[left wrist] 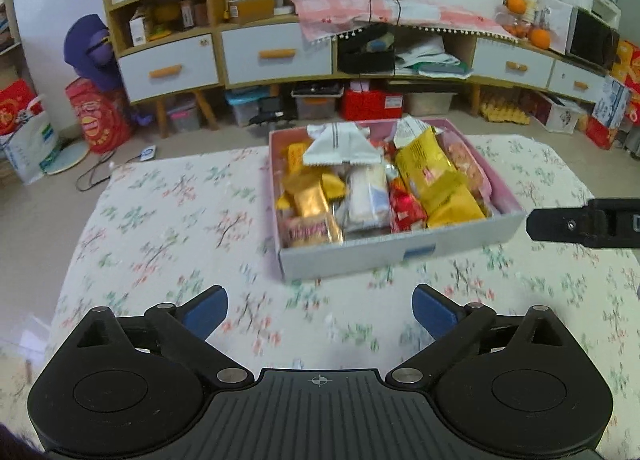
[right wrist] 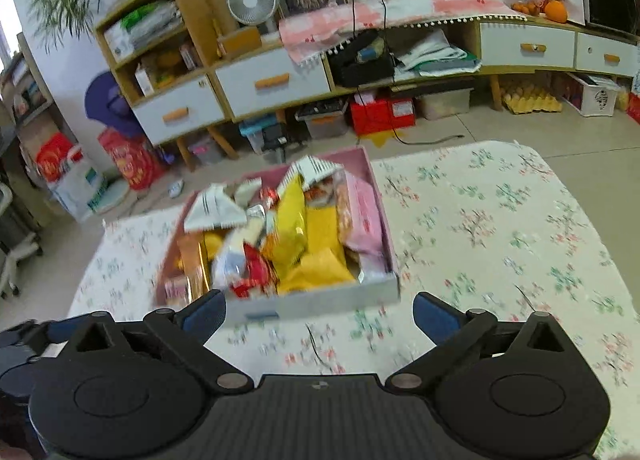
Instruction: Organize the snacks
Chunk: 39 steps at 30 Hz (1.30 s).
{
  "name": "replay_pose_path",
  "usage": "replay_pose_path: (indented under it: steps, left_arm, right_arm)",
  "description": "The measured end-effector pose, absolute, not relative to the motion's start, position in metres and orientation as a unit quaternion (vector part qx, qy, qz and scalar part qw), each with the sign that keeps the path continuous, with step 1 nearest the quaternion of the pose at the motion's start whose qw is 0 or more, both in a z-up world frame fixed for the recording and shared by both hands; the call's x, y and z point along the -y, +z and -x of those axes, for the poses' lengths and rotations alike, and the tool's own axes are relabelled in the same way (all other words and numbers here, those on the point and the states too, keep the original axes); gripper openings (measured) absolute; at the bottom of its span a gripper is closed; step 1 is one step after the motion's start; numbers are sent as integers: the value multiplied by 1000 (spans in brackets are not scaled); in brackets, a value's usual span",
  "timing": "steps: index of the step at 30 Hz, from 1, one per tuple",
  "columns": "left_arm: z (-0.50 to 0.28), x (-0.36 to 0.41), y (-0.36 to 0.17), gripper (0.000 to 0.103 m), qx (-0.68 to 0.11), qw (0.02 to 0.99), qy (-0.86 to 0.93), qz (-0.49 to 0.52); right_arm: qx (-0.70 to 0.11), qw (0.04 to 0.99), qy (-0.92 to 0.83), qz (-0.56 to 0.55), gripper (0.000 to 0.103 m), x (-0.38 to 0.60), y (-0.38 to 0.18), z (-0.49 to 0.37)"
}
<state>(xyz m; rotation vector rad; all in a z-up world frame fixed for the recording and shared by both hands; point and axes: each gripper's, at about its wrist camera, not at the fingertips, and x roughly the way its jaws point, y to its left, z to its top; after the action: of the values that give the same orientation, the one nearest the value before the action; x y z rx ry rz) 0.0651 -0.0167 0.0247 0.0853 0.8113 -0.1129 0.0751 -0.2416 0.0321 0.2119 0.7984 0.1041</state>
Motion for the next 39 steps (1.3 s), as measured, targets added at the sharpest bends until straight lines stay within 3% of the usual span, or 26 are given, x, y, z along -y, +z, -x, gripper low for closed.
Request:
replay_pose_path:
  steps: [12, 39]
  left_arm:
    - [-14, 0, 28, 103, -391, 920, -16, -33]
    - [-12, -3, 19, 103, -415, 909, -9, -17]
  right_arm:
    - [-380, 923, 24, -46, 78, 216, 33, -25]
    - [-386, 921, 42, 29, 78, 187, 22, -12]
